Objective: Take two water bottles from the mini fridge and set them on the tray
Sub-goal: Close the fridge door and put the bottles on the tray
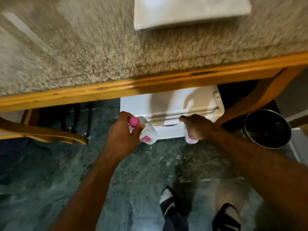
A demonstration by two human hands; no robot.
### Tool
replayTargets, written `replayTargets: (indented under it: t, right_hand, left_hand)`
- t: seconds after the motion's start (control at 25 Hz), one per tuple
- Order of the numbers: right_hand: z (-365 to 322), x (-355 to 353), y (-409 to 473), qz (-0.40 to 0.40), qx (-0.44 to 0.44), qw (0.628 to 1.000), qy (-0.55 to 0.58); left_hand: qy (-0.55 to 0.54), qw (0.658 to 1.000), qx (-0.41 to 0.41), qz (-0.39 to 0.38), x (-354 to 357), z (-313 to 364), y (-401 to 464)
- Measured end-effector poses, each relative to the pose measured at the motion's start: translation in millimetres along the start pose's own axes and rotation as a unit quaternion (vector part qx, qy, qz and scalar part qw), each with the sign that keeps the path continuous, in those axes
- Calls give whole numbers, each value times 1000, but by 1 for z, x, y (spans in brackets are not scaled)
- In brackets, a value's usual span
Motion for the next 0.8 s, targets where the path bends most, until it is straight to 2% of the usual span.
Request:
replayTargets:
  t: [0.08,0.32,0.44,0.68,0.8]
  right_hand:
    - [-17,-36,-47,6,-14,1000,26]
    - [-90,-221,-191,81,-103,991,-16]
    - [-117,-303,-243,120,-118,985,-42]
    - [-133,-424,-283,159,-94,981,-59]
    - [-124,-463,-277,184,-80,979,-32]
  left_hand:
    - [3,1000,-7,-26,-22,20,-10]
    - [10,994,89,-57,-125,140,-32]
    - [11,990,123,-65,-172,199,-28]
    - [37,975,219,-29,-246,302,18]
    - [47,974,220,-19,-256,337,51]
Point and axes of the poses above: each hand's wrist, its own y-axis towards the middle knuckle, its own x-axis out of the palm, z = x × y, the point moved 8 cm from there along y, towards the middle knuckle, and after that the axes turned 3 degrees about -y, right-handed, at the moved point
